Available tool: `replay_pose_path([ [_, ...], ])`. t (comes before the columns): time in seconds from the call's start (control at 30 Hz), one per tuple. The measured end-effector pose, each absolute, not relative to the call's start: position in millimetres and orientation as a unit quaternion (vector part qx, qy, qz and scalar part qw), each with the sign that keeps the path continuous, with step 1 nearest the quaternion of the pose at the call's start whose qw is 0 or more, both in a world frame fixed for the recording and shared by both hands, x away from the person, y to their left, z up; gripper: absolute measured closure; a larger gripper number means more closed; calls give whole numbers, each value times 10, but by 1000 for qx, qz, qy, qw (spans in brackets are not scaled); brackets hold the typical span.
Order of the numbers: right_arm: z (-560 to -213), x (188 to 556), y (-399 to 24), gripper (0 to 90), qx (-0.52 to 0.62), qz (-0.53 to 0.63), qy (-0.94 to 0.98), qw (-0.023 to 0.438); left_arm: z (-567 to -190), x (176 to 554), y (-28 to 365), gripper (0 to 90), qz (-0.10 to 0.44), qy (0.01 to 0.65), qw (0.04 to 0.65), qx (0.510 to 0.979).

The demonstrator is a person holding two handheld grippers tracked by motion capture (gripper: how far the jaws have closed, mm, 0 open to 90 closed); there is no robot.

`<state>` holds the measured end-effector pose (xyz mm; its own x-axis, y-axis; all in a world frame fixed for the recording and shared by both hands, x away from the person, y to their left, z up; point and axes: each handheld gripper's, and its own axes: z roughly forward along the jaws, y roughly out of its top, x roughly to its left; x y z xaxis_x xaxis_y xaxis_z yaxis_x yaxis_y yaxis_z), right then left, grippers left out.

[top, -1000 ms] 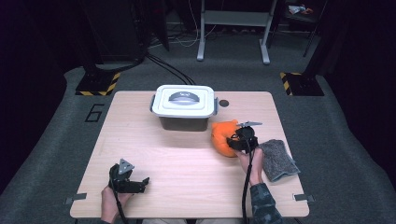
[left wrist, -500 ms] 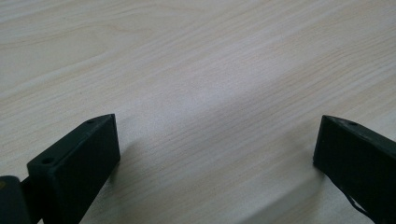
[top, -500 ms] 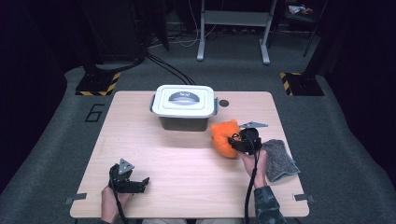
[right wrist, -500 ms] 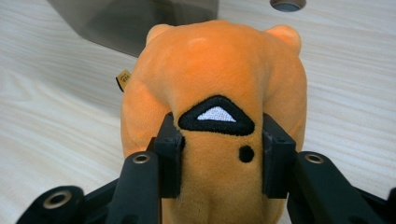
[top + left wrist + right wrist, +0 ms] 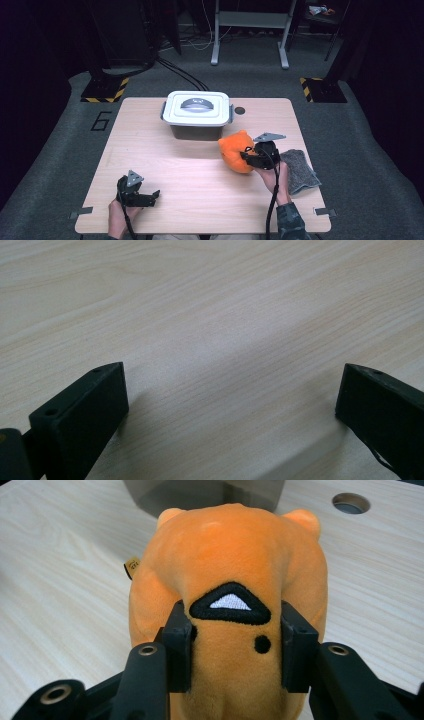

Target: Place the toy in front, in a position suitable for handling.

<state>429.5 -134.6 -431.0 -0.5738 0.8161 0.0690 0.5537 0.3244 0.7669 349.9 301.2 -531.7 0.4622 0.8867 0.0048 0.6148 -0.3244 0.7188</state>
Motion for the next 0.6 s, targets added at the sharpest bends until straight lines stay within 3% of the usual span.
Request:
replay_pose_path([
  [0.6,-4493,4337,-1241,490,329,358,863,134,-5315,3499,3013,1,204,476,332,788],
])
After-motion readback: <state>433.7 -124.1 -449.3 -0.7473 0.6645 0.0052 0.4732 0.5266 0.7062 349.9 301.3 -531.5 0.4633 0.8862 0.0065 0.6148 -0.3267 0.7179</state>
